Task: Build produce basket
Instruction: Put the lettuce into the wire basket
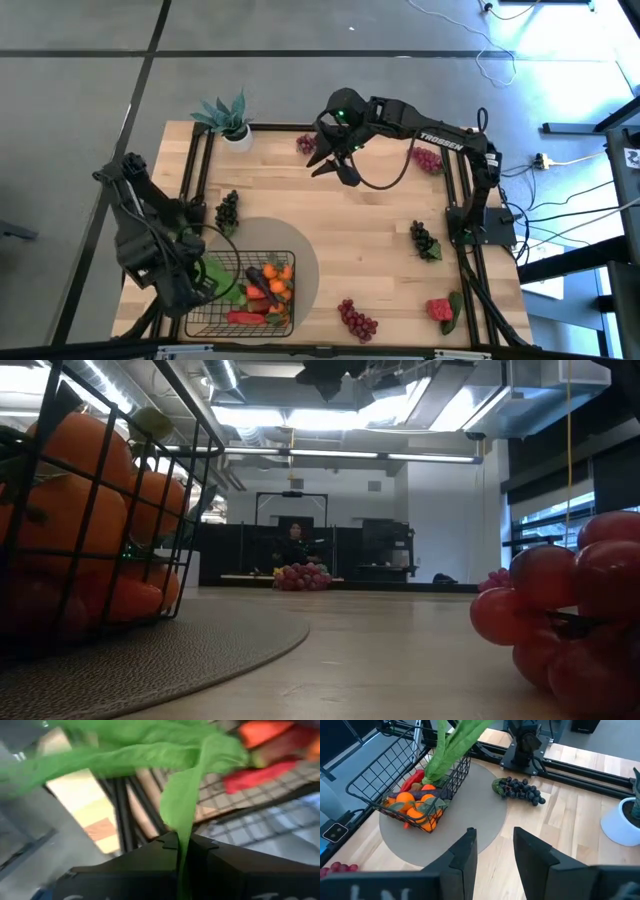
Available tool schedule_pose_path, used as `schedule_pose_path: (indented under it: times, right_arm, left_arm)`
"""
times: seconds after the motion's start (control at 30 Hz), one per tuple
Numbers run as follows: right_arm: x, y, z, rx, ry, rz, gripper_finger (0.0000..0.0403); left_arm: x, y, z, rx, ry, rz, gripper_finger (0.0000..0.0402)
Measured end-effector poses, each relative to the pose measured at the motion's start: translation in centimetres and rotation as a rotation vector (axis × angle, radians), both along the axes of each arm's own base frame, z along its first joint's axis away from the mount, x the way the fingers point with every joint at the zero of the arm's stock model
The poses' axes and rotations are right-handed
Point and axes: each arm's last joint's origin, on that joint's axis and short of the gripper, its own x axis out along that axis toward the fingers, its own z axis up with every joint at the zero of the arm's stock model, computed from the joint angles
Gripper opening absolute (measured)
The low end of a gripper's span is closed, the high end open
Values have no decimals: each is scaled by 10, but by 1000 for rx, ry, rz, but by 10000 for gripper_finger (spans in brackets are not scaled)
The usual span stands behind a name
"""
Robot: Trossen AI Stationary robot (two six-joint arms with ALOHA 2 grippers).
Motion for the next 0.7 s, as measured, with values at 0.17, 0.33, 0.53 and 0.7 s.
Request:
schedule_pose_path:
  times: [0.17,0.33,0.53,0.7]
  right_arm:
    - [0,0,0,0,0,0,113]
    - [0,0,0,0,-1,0,113]
    - [0,0,0,-1,0,0,113]
    - [0,0,0,-1,0,-1,113]
  left_arm:
    - [0,1,-18,57,43,-2,0]
    - [0,1,-19,74,30,-1,0]
    - [1,1,-19,82,19,-2,0]
    - [1,1,-19,86,-3,-96,0]
